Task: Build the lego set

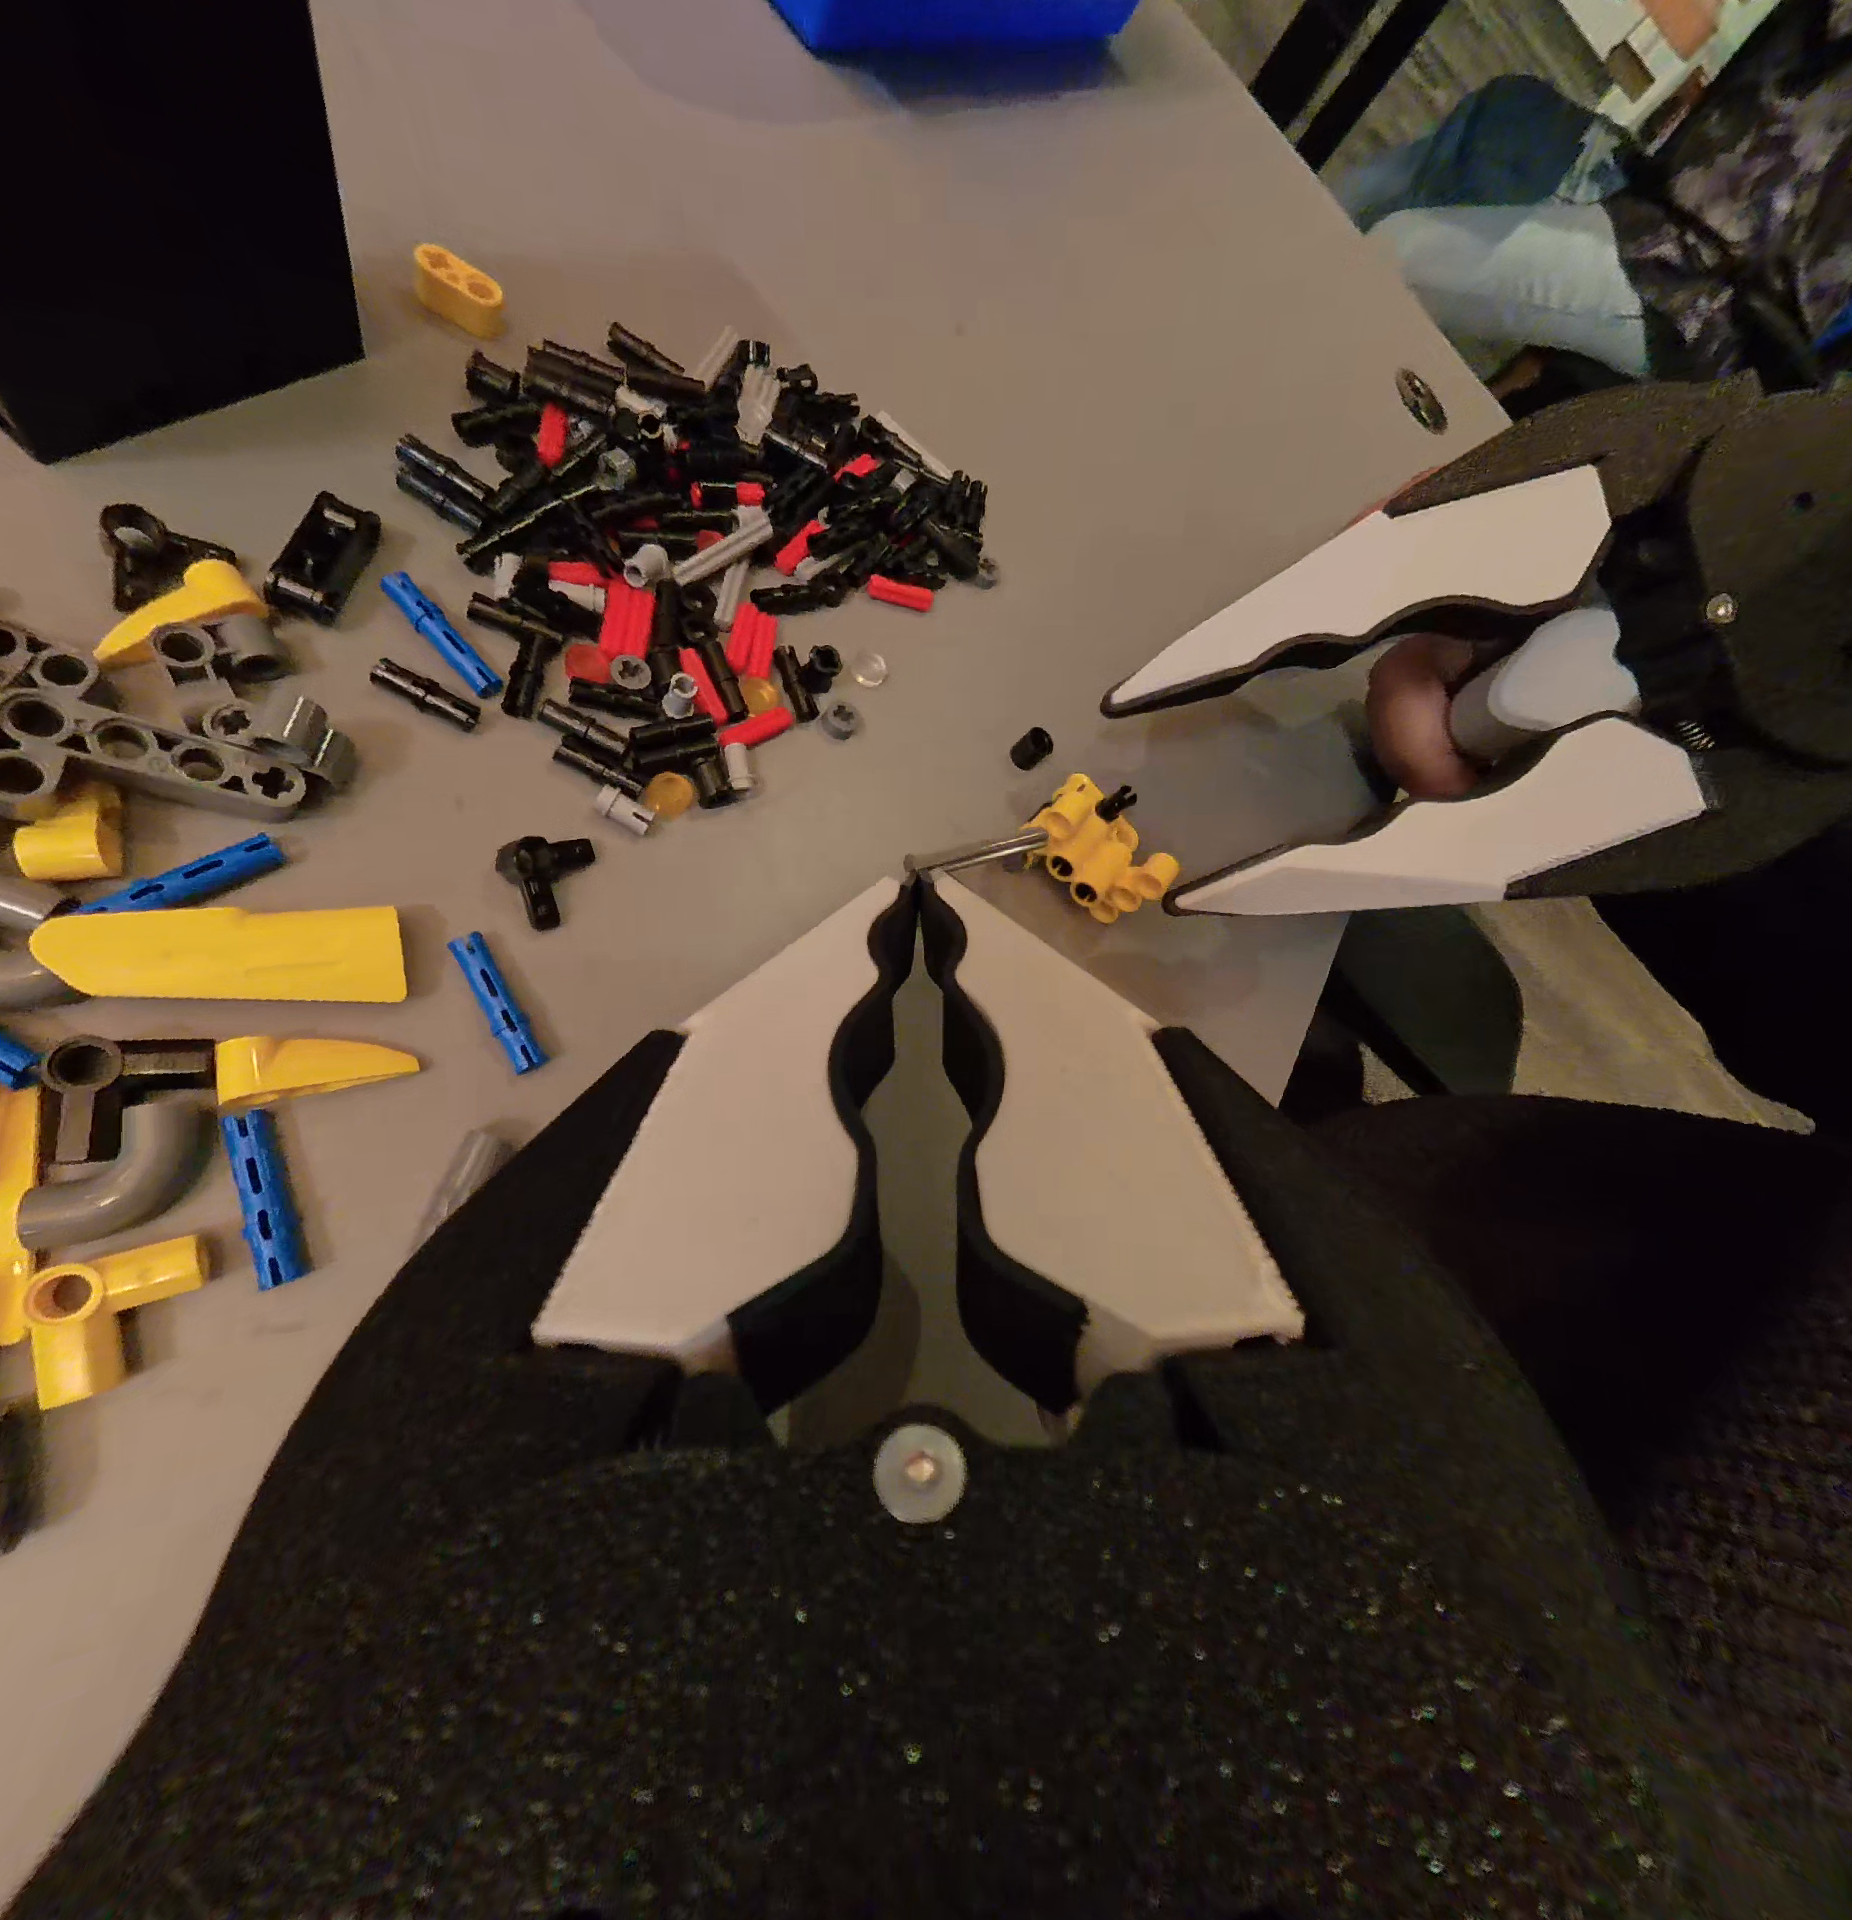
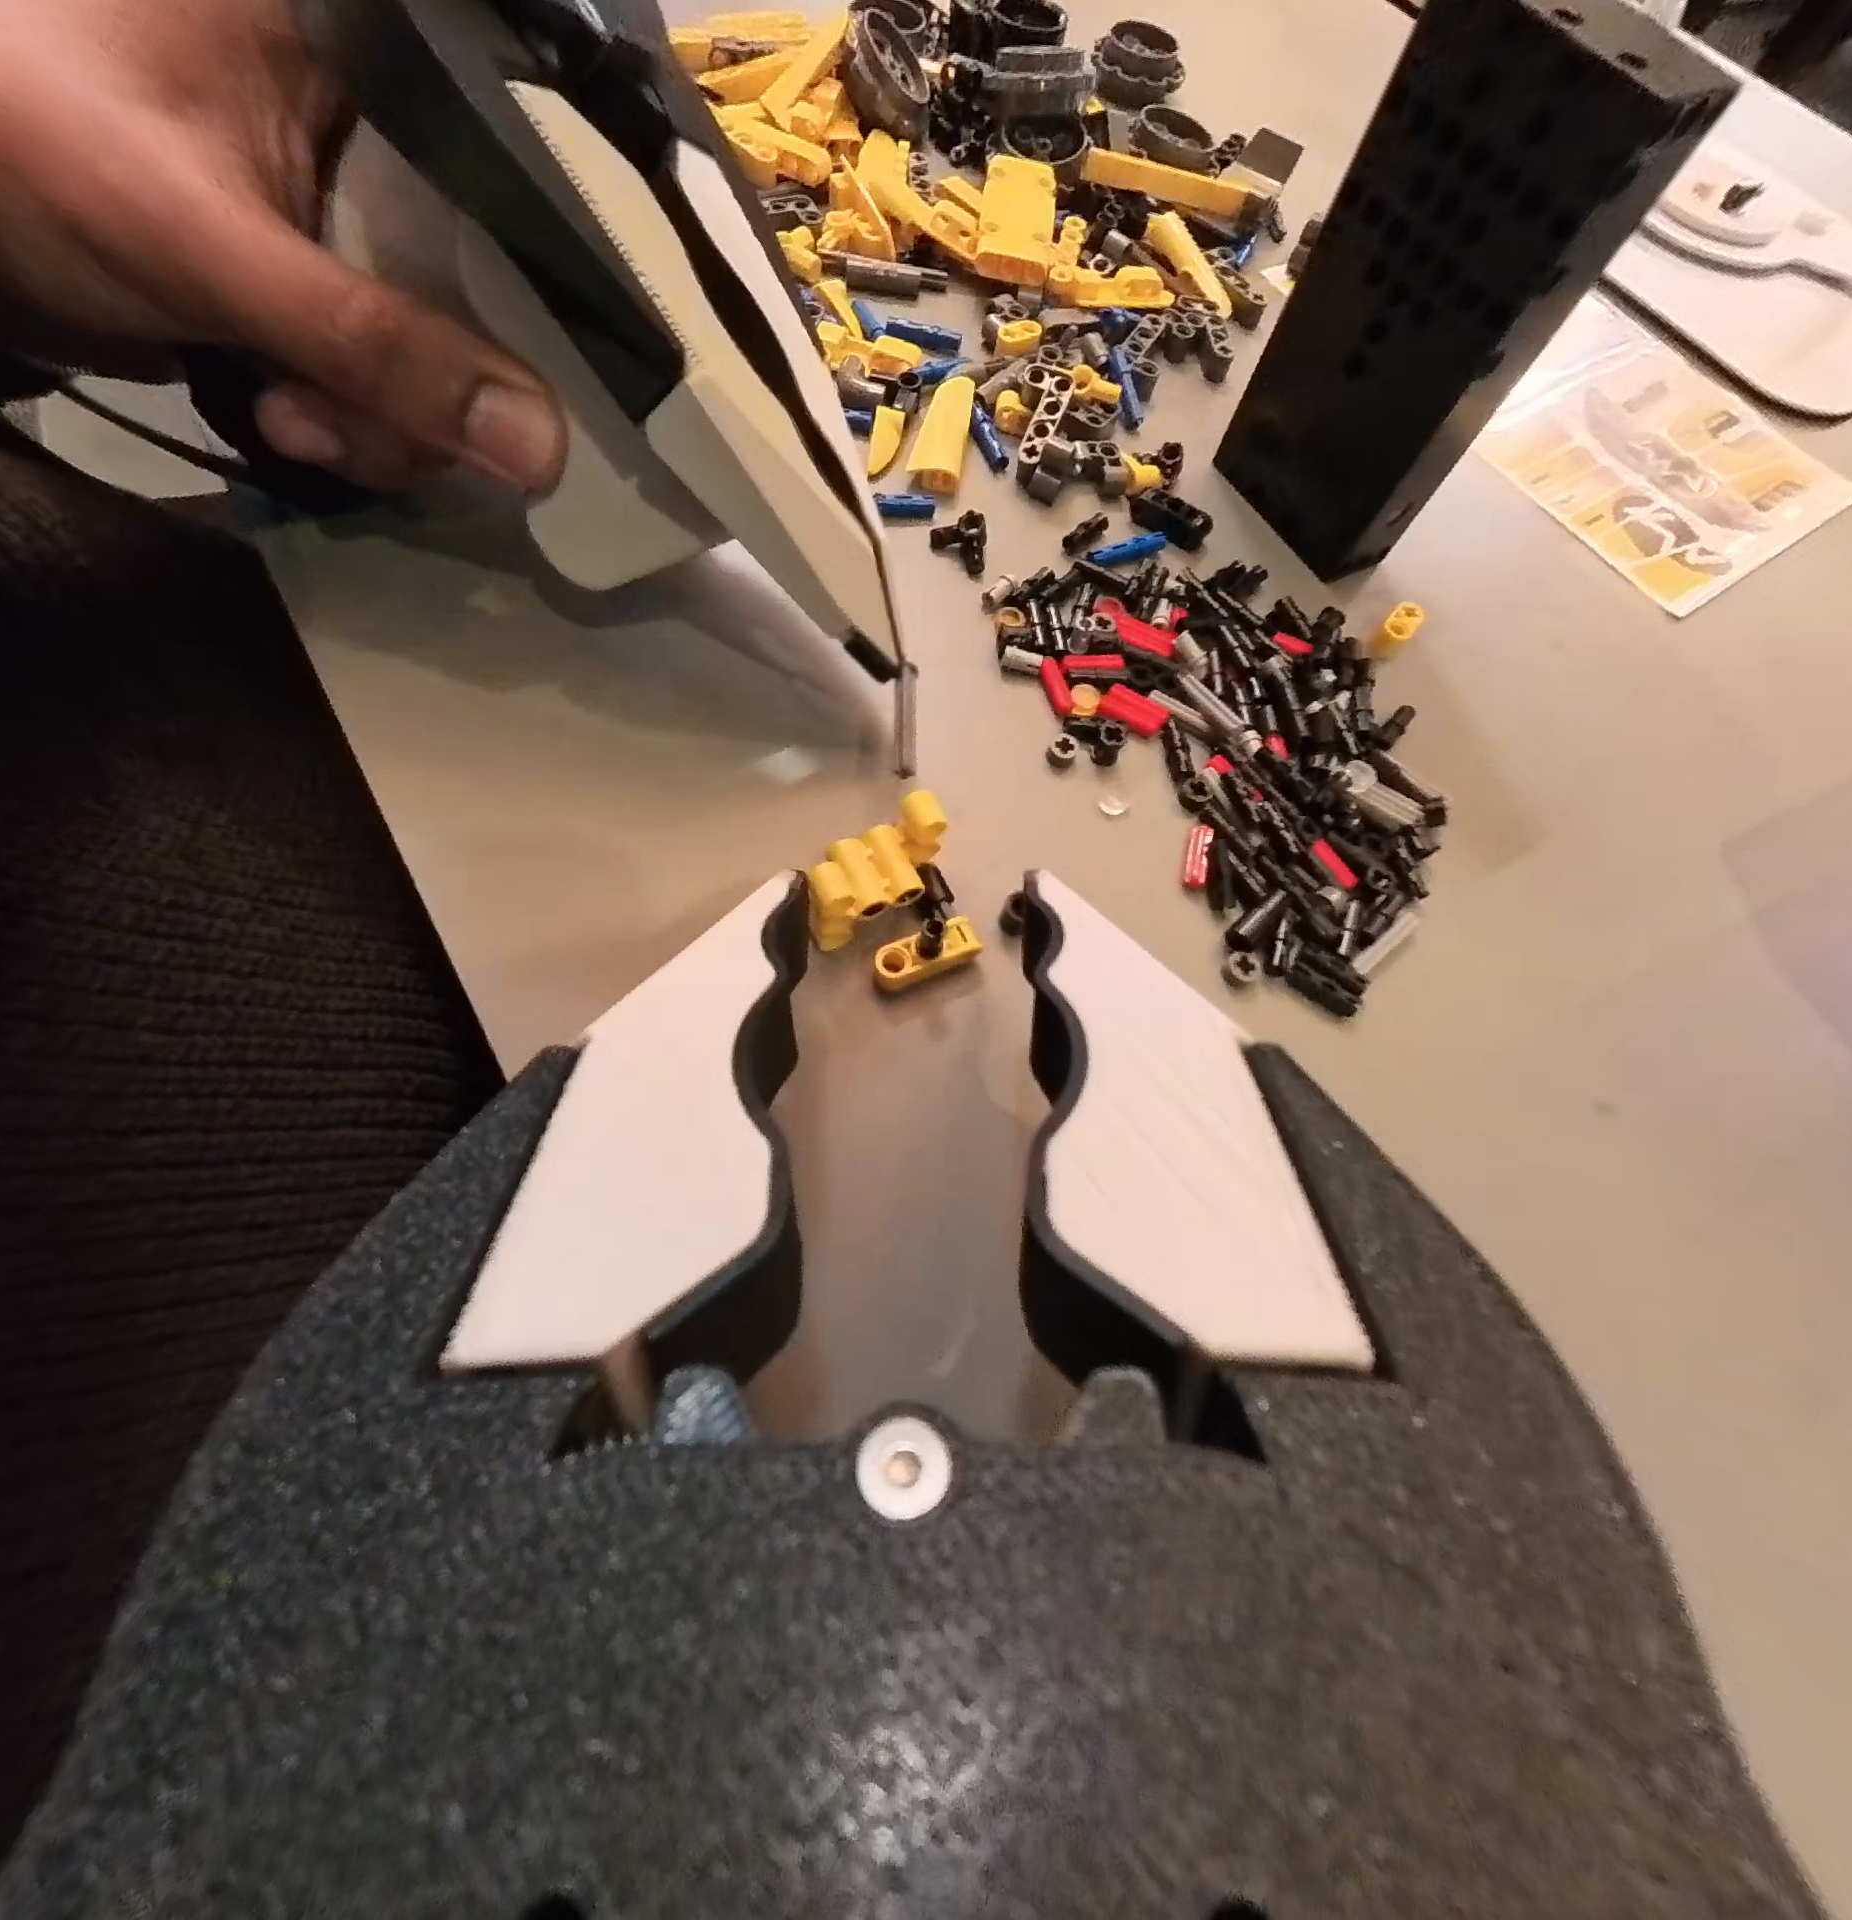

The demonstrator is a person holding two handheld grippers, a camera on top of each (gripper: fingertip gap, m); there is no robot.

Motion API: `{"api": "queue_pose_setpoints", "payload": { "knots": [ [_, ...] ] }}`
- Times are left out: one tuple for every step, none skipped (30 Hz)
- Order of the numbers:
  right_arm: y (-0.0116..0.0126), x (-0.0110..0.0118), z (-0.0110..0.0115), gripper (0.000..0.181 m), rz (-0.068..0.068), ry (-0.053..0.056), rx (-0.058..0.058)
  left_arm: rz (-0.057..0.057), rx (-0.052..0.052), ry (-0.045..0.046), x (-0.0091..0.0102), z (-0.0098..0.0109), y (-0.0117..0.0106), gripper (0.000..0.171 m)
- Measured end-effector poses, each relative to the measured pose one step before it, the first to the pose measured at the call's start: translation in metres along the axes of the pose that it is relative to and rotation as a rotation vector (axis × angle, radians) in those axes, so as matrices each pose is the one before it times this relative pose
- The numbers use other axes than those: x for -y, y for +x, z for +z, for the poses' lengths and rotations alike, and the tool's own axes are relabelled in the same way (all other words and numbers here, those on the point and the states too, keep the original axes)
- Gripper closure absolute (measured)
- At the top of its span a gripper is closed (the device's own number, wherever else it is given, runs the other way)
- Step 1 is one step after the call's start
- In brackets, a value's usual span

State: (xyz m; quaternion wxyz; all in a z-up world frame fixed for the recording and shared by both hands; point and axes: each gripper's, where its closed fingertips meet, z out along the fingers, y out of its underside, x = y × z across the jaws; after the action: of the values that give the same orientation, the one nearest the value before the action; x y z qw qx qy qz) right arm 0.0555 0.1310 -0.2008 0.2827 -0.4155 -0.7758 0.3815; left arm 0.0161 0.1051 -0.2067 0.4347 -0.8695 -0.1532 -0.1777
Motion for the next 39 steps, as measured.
{"api": "queue_pose_setpoints", "payload": {
  "knots": [
    [-0.00057,-0.00043,0.00067,0.14,-0.0041,-0.0042,0.0004,0.0011,0.0005,-0.00353,-0.00064,0.00063,0.00052,0.171],
    [-0.00076,0.00013,0.00084,0.14,-0.0102,-0.0023,-0.0018,-0.0022,0.0016,-0.00304,-0.0006,0.00039,0.00007,0.171],
    [-0.00085,0.0004,0.00094,0.141,-0.0112,-0.0008,-0.0022,-0.0039,0.0009,0.00087,-0.00004,0.00029,0.00024,0.171],
    [-0.00103,0.00044,0.00104,0.142,-0.008,-0.0019,0.0004,-0.0012,-0.0001,0.00216,0.00016,0.00018,0.00059,0.171],
    [-0.00114,0.00028,0.00131,0.143,-0.0046,-0.0032,0.0039,0.0011,0.0051,0.00183,0.00014,0.0002,0.00015,0.171],
    [-0.00097,-0.00018,0.00119,0.144,-0.0023,-0.0048,0.0059,0.0026,0.0086,0.00186,0.00016,0.00029,-0.00034,0.171],
    [-0.00078,-0.00067,0.00101,0.144,-0.0004,-0.0067,0.0069,0.0031,0.0086,-0.00017,0.00004,0.00051,-0.00036,0.171],
    [-0.00081,-0.00081,0.00095,0.145,0.0009,-0.0075,0.0082,0.0024,0.004,-0.00008,-0.00004,0.00045,0.0004,0.171],
    [-0.00063,-0.00061,0.00057,0.147,0.0004,-0.0055,0.0061,0.001,0.0013,0.00205,0.00014,0.00044,0.00086,0.171],
    [-0.00014,-0.00023,0.00023,0.15,-0.0016,-0.002,0.0006,0.0023,-0.0003,0.00318,0.0004,0.00018,0.0011,0.171],
    [0.00009,0.00004,0.0001,0.153,-0.0031,0.0,-0.0029,0.0016,0.0004,0.00421,0.00057,0.00014,0.00085,0.171],
    [0.00013,0.0,0.00002,0.156,-0.0037,0.0,-0.0033,-0.0003,0.0002,0.00284,0.00029,0.00017,0.00061,0.171],
    [0.00004,-0.00008,0.00011,0.158,-0.0039,-0.0006,-0.0039,-0.0017,0.0011,0.00204,0.00029,0.00021,0.00029,0.171],
    [-0.0001,0.00014,0.00018,0.16,-0.0035,-0.0002,-0.0032,-0.0025,0.0019,0.00153,0.00033,0.00027,-0.00006,0.171],
    [-0.00033,0.00045,0.00011,0.16,-0.0017,0.0014,-0.001,-0.0019,0.0028,0.00399,0.00053,0.00015,-0.00014,0.171],
    [-0.00047,0.00077,0.00027,0.161,-0.0001,0.0025,0.0001,0.0,0.0062,0.00318,0.00056,-0.00002,-0.00066,0.171],
    [-0.00044,0.00085,0.00032,0.162,0.0008,0.0031,-0.0006,0.0023,0.0101,0.00239,0.0005,-0.00003,-0.00113,0.171],
    [-0.00059,0.00113,0.00033,0.164,0.0012,0.0033,0.0003,0.0046,0.0108,0.00474,0.00075,-0.00025,-0.00106,0.171],
    [-0.00076,0.00118,0.00048,0.168,0.0012,0.0037,0.0002,0.0063,0.0109,0.00922,0.0014,-0.00052,-0.00079,0.171],
    [-0.00031,0.00116,0.00054,0.17,0.002,0.0029,-0.0036,0.0101,0.0094,0.00467,0.0008,-0.00047,-0.00033,0.171],
    [0.00003,0.00081,0.00083,0.171,0.0027,0.0001,-0.0048,0.0137,0.0117,-0.00437,-0.00047,0.00024,-0.0004,0.171],
    [-0.0006,0.00039,0.00088,0.171,-0.0001,-0.0014,-0.0009,0.0159,0.0146,-0.00819,-0.00106,0.00059,-0.00084,0.171],
    [-0.00094,0.0004,0.00054,0.171,-0.0037,-0.0007,0.001,0.0136,0.0155,-0.0026,-0.00059,0.00038,-0.001,0.171],
    [-0.00093,0.00034,0.00059,0.171,-0.0036,-0.0003,0.0014,0.0067,0.0094,0.00129,0.00014,0.00016,-0.00031,0.171],
    [-0.00112,0.00026,0.00037,0.171,-0.0023,-0.0006,0.0031,0.0039,0.0046,0.00591,0.00093,-0.00022,-0.0001,0.171],
    [-0.00101,0.0002,0.00031,0.171,-0.0021,-0.0004,0.0034,0.0014,0.0029,0.00801,0.00126,-0.00047,-0.0002,0.171],
    [-0.00074,0.00029,0.00025,0.171,-0.0018,0.0,0.0021,-0.0005,0.0043,0.00744,0.00131,-0.00038,-0.00065,0.171],
    [-0.00033,0.0002,0.00039,0.171,-0.0005,-0.0004,-0.0003,0.0002,0.0043,0.00549,0.00082,-0.00017,-0.00048,0.171],
    [-0.00012,0.00032,0.00046,0.171,0.0013,-0.0007,-0.0018,0.0036,0.0104,0.00513,0.00086,-0.00015,-0.001,0.171],
    [0.00004,0.00048,0.00071,0.17,0.0032,-0.0008,-0.0034,0.0086,0.0132,0.00611,0.00091,-0.00035,-0.00094,0.171],
    [0.00015,0.00046,0.00072,0.17,0.0031,-0.0012,-0.0047,0.0121,0.0097,0.00563,0.00097,-0.00027,-0.00002,0.171],
    [0.00002,0.00039,0.00071,0.17,0.0004,-0.0015,-0.0052,0.0141,0.0088,0.00186,0.00037,0.00002,0.00035,0.171],
    [-0.00007,0.00028,0.00065,0.171,-0.0015,-0.0014,-0.0051,0.0152,0.0155,-0.00251,-0.00026,0.00024,-0.00077,0.171],
    [-0.0002,0.00033,0.00056,0.171,-0.0011,-0.0013,-0.0037,0.0139,0.0157,-0.00316,-0.00033,0.00015,-0.00112,0.171],
    [-0.00025,0.00025,0.00043,0.171,-0.0007,-0.0007,-0.0021,0.007,0.0067,0.00299,0.00039,-0.00017,-0.0004,0.171],
    [-0.00019,0.00017,0.00027,0.171,-0.0017,-0.0003,-0.0022,-0.0009,-0.0012,0.00666,0.00097,-0.0006,-0.00004,0.171],
    [-0.00007,0.00001,0.00006,0.17,-0.0021,-0.0003,-0.0023,-0.006,-0.0012,0.00553,0.00073,-0.00061,-0.00064,0.171],
    [-0.00005,-0.00001,-0.00014,0.17,-0.0013,0.0003,-0.0013,-0.0085,-0.0055,0.00183,0.00019,-0.00023,-0.00036,0.171],
    [-0.00017,0.0001,-0.00015,0.17,0.0001,0.0008,0.0006,-0.0063,-0.0064,-0.00039,0.0,-0.00023,-0.00034,0.171]
  ]
}}
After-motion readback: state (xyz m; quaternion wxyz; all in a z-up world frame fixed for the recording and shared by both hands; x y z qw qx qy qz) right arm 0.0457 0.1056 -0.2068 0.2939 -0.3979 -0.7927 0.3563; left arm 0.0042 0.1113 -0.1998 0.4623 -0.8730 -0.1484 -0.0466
